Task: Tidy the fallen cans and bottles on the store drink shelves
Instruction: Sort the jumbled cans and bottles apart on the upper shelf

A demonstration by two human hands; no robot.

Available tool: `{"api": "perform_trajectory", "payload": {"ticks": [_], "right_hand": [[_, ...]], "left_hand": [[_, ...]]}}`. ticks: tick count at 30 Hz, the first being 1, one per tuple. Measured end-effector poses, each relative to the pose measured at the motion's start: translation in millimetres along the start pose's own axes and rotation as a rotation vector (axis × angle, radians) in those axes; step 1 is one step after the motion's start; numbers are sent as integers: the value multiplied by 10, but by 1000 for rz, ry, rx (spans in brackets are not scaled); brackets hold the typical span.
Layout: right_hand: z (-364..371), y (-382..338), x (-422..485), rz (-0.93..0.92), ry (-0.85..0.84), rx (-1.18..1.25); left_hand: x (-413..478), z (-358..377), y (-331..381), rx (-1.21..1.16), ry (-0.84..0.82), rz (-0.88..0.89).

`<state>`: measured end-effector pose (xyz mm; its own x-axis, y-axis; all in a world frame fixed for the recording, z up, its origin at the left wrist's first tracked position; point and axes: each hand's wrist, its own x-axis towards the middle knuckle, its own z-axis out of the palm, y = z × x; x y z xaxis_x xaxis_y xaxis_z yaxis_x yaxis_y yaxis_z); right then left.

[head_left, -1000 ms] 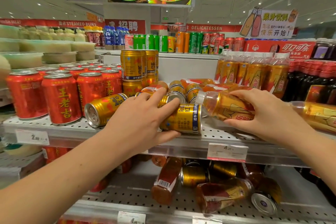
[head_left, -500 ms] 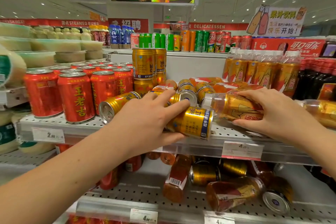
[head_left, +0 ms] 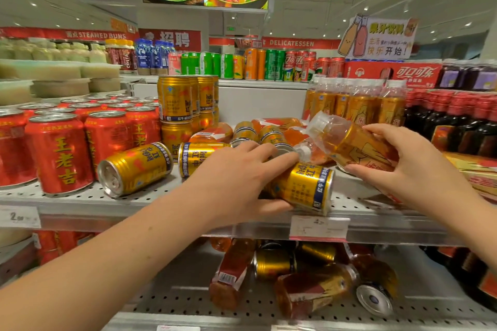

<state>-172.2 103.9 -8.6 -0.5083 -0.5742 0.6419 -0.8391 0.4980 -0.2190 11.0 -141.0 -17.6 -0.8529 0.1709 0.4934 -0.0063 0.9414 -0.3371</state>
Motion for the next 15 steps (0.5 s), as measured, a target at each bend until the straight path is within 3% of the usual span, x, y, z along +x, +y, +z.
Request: {"api": "perform_trajectory", "payload": {"ticks": [8, 12, 15], "right_hand": [[-82, 227, 81, 17, 45, 89], [-83, 304, 102, 0, 40, 106], [-89, 360, 92, -3, 62, 122]], "left_hand": [[190, -58, -46, 108, -48, 72], [266, -62, 29, -1, -107, -50], [269, -32, 78, 69, -83, -66]]}}
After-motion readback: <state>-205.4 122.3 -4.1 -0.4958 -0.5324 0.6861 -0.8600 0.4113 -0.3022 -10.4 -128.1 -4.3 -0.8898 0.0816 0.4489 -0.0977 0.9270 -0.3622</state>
